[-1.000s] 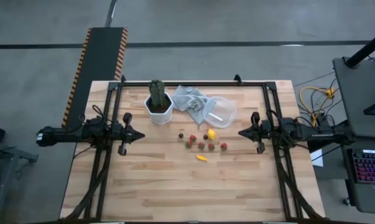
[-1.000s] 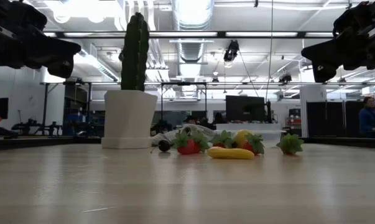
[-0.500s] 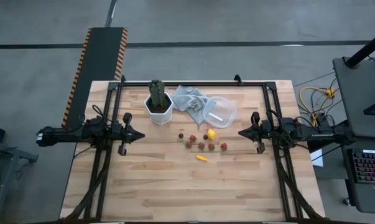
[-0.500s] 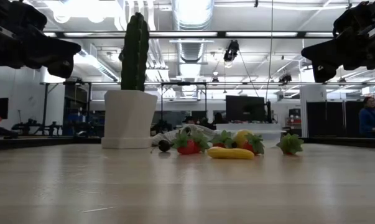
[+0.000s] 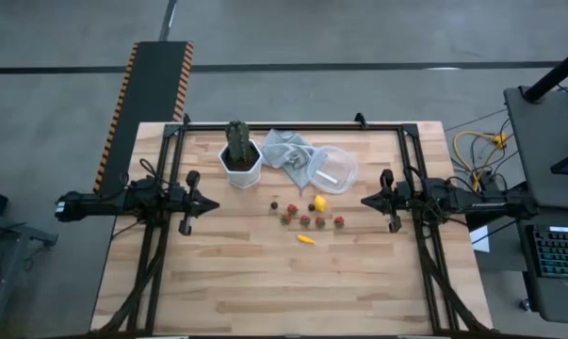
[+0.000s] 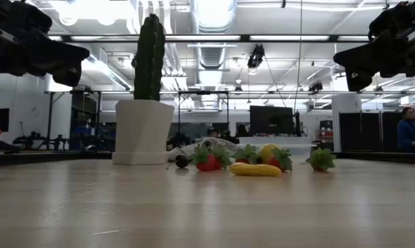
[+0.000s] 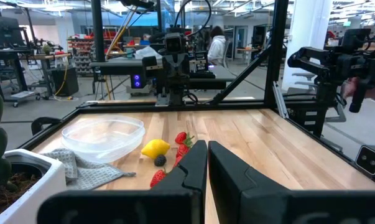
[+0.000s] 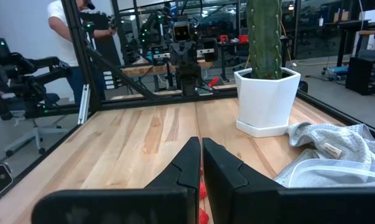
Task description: Pick and placing Produce into tupperware
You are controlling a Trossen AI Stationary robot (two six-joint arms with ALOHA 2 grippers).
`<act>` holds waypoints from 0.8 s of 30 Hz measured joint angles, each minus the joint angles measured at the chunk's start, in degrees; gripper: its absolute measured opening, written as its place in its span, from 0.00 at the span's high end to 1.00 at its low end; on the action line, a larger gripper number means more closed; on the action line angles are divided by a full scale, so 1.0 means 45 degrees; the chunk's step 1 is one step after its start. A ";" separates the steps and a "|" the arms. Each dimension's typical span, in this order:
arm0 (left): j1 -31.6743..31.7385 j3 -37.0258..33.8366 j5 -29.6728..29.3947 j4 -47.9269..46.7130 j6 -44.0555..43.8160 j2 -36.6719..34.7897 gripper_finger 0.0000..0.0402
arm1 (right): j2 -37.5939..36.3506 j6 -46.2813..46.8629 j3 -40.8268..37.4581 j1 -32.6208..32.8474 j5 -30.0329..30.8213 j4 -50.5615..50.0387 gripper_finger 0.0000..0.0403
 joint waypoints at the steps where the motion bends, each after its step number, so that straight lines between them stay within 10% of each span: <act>1: -0.0003 -0.0002 0.0000 0.0001 0.0000 0.0000 1.00 | 0.0000 0.0000 0.0000 0.0000 0.0000 0.0007 0.98; 24: 0.0000 0.0010 -0.0733 0.0438 0.0359 0.0000 1.00 | 0.0001 -0.0515 0.0000 0.0000 0.0000 0.0306 0.98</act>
